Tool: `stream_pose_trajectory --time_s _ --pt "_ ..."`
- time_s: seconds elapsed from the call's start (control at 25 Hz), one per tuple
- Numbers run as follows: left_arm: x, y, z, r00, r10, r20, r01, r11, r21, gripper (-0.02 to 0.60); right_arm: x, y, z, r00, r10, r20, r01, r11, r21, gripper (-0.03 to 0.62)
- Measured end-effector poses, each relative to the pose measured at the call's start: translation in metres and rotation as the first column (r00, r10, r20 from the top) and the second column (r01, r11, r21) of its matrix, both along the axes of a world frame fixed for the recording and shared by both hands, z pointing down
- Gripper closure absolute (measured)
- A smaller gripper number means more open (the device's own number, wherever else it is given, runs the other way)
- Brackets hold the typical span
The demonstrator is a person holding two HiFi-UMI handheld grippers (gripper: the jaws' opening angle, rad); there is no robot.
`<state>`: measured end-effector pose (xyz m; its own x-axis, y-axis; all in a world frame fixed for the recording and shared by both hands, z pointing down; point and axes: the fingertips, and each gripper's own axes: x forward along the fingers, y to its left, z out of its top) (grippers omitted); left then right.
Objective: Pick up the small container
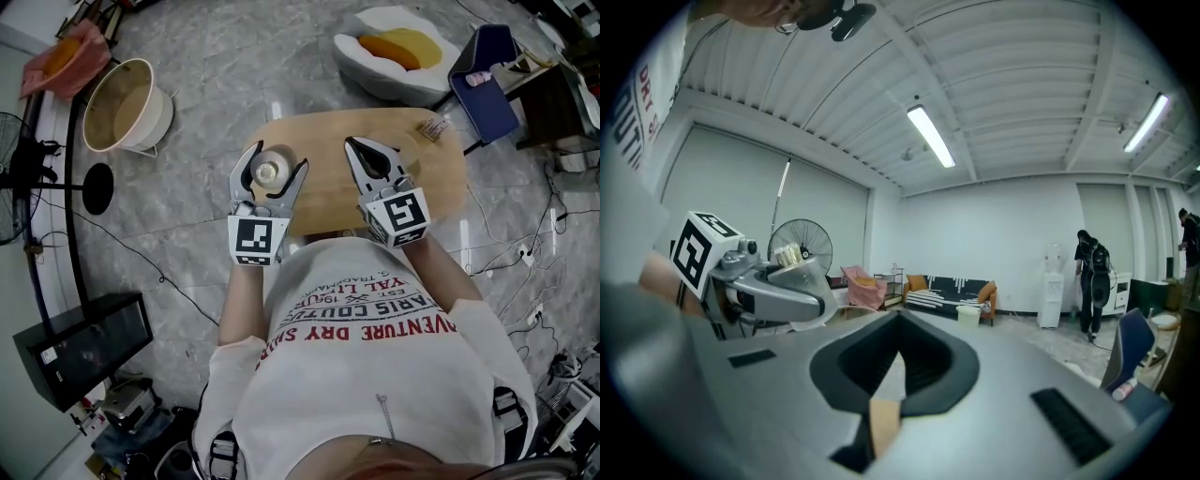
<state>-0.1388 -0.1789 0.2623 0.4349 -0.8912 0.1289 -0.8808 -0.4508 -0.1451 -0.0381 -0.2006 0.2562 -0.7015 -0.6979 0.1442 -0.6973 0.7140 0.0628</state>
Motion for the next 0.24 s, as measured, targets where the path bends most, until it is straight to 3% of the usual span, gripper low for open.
stream_pose_trajectory --time_s 0.24 --pt "0.0014 0.0012 0.0033 1.000 0.011 -0.001 -0.011 1.000 -0.004 0.244 -0.0055 0.0023 0.0030 1.000 -0.002 0.005 0.002 1.000 -0.009 0.599"
